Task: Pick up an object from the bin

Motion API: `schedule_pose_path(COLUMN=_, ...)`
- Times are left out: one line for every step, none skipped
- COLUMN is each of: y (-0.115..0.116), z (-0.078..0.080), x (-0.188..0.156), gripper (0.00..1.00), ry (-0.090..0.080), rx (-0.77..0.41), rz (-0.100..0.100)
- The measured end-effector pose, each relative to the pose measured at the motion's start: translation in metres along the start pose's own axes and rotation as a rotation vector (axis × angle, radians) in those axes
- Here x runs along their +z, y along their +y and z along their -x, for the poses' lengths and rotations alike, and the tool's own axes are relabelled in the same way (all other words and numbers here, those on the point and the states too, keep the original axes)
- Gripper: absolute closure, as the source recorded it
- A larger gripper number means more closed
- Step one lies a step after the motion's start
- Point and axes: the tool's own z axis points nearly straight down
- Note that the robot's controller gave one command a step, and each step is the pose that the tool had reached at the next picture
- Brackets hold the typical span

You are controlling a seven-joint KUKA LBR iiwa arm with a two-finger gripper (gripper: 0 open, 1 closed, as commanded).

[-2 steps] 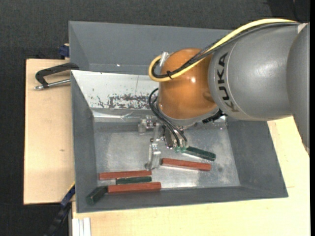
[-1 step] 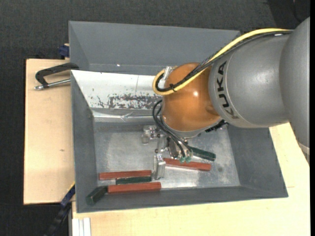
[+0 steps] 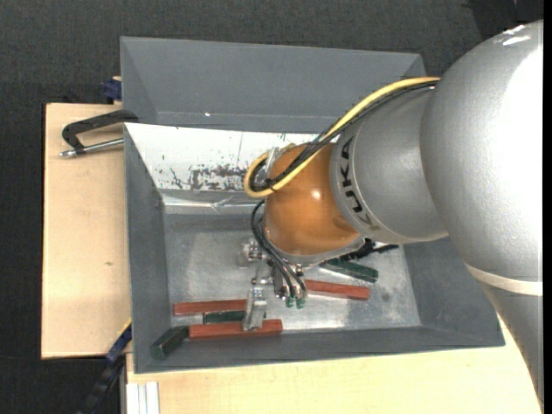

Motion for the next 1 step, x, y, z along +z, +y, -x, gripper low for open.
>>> schedule_pose_path(y=-0.0145, z=-0.0045, x=0.0183, gripper=0.00, ry=0.006, rx=-0.113, rz=0.000)
